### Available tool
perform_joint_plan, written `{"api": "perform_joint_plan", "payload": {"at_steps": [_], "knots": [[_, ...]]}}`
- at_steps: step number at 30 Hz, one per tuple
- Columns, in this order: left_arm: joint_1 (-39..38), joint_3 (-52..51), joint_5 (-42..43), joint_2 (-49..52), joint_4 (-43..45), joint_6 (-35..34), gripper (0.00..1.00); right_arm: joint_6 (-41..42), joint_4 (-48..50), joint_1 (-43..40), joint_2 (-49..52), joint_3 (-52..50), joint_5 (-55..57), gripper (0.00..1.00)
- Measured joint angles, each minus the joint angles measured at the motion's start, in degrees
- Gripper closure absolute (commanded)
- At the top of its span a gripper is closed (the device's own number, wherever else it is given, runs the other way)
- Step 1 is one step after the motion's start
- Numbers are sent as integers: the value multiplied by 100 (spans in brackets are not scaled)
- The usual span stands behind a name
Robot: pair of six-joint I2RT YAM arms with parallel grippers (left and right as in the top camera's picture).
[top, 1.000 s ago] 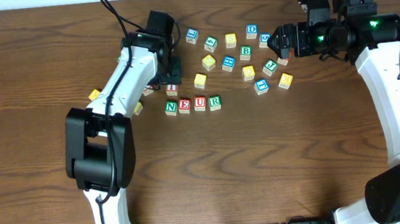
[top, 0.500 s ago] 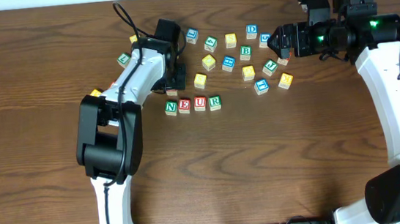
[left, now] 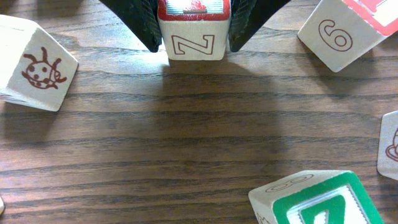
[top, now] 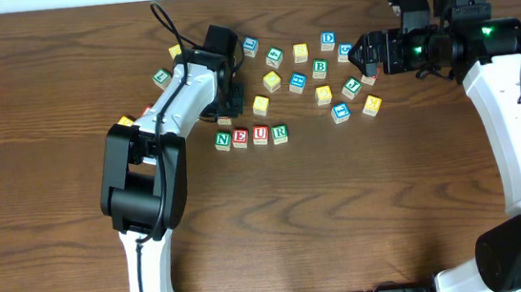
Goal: Spell out NEURIPS
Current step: 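Lower the left gripper and grasp the red I block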
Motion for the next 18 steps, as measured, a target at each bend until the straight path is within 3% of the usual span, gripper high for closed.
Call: {"api": "perform_joint_plan", "payload": {"at_steps": [4, 8, 13, 18], "knots": [[0, 0, 0, 0, -7, 0, 69, 0, 2, 0, 0, 0, 2, 1], [0, -2, 2, 0, -50, 4, 61, 0, 0, 0, 0, 0, 0, 1], [-35, -61, 0, 26, -44, 2, 61, 0, 2, 0, 0, 0, 0, 1], [-76, -76, 2, 109, 0, 0, 69, 0, 2, 0, 0, 0, 0, 1]]}}
